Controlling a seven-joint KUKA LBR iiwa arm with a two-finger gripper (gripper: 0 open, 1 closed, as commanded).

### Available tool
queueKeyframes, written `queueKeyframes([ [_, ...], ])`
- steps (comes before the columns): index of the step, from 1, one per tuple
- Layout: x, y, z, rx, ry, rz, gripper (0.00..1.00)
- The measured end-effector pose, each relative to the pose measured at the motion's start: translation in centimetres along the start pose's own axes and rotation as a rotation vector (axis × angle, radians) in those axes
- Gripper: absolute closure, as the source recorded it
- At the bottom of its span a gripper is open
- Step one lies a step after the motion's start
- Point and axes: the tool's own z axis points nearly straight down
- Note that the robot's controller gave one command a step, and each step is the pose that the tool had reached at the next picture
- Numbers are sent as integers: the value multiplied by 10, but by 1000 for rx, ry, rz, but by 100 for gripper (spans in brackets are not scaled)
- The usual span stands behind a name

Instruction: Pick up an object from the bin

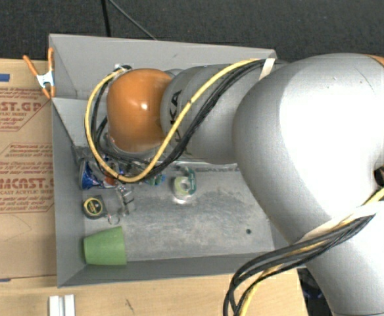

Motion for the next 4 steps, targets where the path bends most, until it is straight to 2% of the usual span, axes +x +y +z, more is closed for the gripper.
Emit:
queueKeyframes([
  [1,34,21,-2,-4,-7,-66,0],
  [2,80,59,0,-6,4,-136,0],
  [3,81,50,0,5,12,-131,100],
  [4,37,43,-92,-6,2,-162,100],
])
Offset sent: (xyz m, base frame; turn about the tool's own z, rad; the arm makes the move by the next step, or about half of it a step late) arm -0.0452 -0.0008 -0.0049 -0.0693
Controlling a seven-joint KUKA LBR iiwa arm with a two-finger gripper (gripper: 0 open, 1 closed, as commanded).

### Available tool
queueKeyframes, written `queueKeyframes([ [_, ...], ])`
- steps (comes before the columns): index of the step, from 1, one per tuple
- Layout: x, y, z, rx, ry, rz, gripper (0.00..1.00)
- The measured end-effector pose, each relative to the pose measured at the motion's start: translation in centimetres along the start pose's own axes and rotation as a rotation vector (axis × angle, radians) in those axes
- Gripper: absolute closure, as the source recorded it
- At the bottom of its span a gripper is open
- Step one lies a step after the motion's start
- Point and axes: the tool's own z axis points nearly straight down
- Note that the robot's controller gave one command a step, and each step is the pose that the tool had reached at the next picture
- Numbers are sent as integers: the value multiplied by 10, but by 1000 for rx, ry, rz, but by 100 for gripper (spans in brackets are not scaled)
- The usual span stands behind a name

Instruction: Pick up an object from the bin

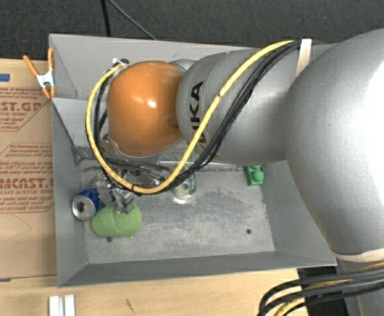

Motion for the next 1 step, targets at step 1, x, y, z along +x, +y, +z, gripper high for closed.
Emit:
queueKeyframes([
  [1,5,-21,-49,0,3,-1,100],
])
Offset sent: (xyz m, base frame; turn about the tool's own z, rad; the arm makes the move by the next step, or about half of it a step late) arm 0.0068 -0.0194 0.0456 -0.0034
